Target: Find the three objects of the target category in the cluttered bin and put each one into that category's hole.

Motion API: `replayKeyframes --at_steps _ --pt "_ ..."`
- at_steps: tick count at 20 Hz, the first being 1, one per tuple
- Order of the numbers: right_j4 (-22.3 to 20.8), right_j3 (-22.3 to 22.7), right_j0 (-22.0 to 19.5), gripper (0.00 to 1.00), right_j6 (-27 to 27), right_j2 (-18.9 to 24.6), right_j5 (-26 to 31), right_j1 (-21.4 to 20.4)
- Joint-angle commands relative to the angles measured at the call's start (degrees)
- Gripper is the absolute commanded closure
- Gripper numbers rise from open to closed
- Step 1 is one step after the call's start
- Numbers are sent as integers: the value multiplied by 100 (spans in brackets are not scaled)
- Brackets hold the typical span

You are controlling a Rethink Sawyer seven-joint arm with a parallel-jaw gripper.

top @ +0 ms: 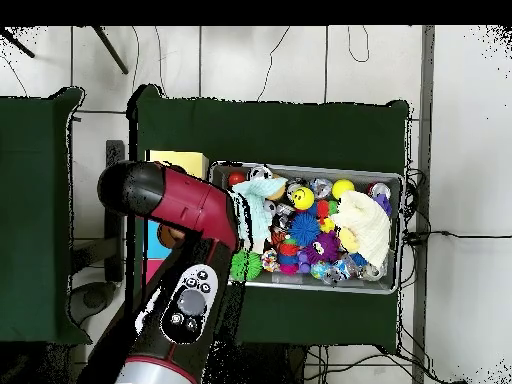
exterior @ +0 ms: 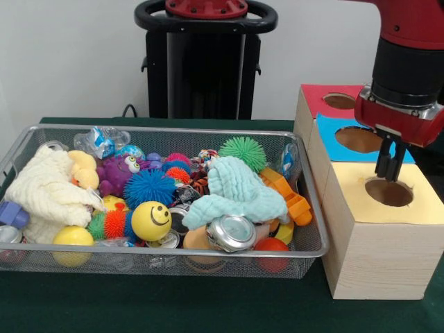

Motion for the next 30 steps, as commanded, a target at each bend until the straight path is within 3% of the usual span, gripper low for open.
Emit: replayKeyframes --at_steps 1,9,15,18,22,25,30 --pt "-198 314 -216 100 1265 173 508 -36" --pt "-136 46 -255 100 1369 182 373 173" --pt "-246 105 -424 100 985 113 -15 188" --pt "-324 407 -615 100 571 243 -425 97" --pt "-463 839 -860 100 76 377 -419 -187" --pt "-551 1117 -999 100 -124 444 -429 -387" --pt "-806 1778 -1278 100 -387 695 -924 -751"
